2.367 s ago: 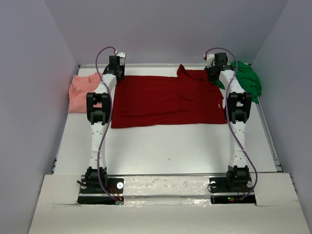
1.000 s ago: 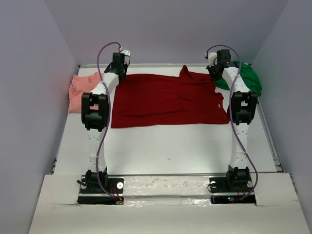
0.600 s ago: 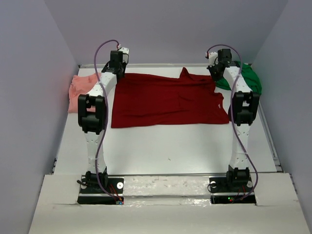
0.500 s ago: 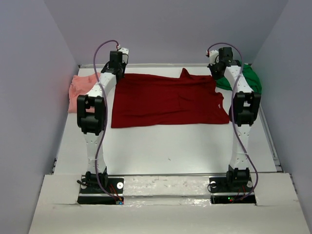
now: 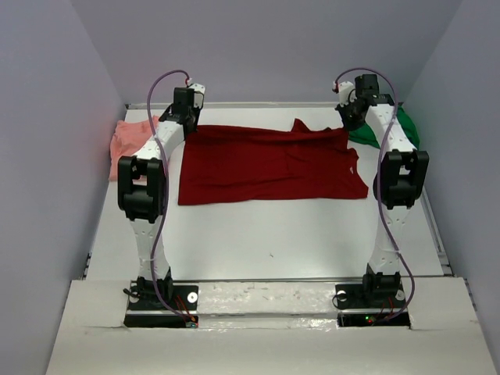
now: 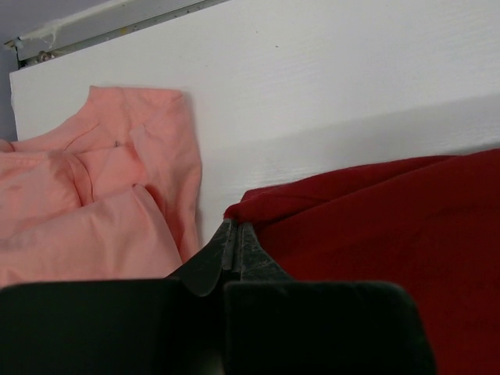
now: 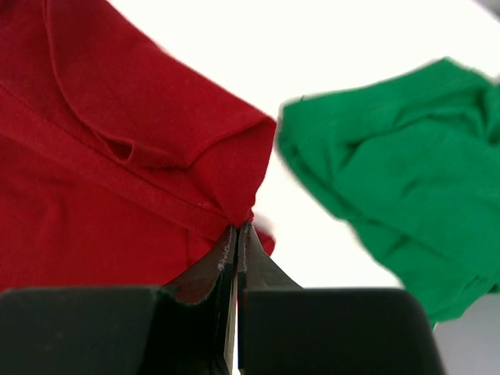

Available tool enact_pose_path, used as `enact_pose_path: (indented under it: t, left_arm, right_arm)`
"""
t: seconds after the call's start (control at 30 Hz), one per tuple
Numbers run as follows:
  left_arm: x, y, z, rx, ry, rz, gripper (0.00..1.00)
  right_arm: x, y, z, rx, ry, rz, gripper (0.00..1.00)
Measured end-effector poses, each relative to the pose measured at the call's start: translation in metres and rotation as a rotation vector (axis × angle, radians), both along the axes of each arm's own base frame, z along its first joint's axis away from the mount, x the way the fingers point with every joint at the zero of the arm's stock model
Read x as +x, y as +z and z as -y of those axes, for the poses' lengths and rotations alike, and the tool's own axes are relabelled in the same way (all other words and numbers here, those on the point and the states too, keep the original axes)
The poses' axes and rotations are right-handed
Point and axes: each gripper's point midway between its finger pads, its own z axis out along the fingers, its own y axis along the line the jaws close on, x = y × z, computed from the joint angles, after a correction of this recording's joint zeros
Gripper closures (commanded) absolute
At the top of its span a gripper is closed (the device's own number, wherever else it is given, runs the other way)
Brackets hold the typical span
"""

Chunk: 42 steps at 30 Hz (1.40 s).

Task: Fold and stack the t-shirts
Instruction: Fold the tshirt

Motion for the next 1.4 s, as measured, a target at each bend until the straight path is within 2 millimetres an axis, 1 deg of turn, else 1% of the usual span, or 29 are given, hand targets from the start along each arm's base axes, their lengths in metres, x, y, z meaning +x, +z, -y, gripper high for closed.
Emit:
enact_pose_path:
  t: [0.03,0.13,0.2,0.4,0.53,0.73,0.97,1.13,1.23,1.4]
  left_arm:
    - [-0.003,0.000,-0.001,0.003,-0.002,-0.005,1.00]
    - [-0.007,0.002,-0.002,0.009,-0.005,-0.005,1.00]
    - [-0.012,0.002,-0.002,0.013,-0.008,-0.012,1.00]
    - [-0.020,-0.006,-0.004,0.021,-0.013,-0.034,1.00]
    - [-0.029,-0.013,-0.005,0.027,-0.022,-0.061,1.00]
    - [-0.040,-0.022,-0.005,0.034,-0.033,-0.110,1.00]
    - [-0.050,-0.031,-0.007,0.042,-0.040,-0.157,1.00]
    - [-0.058,-0.036,-0.008,0.061,-0.052,-0.197,1.00]
    - [-0.061,-0.038,-0.009,0.069,-0.057,-0.208,1.00]
    - [-0.076,-0.047,-0.013,0.089,-0.069,-0.251,1.00]
  right_arm:
    - [-0.008,-0.002,0.000,0.002,0.002,-0.021,1.00]
    - [-0.019,-0.006,-0.001,0.006,0.007,-0.051,1.00]
    - [-0.031,-0.012,-0.002,0.006,0.011,-0.082,1.00]
    - [-0.048,-0.027,-0.001,0.002,0.018,-0.142,1.00]
    - [-0.055,-0.033,-0.001,-0.001,0.021,-0.170,1.00]
    - [-0.059,-0.035,-0.001,-0.003,0.027,-0.187,1.00]
    - [-0.069,-0.038,-0.002,-0.002,0.036,-0.227,1.00]
    - [-0.080,-0.041,-0.004,0.007,0.049,-0.272,1.00]
    - [-0.087,-0.047,-0.005,0.013,0.058,-0.300,1.00]
    - [-0.104,-0.058,-0.006,0.018,0.071,-0.365,1.00]
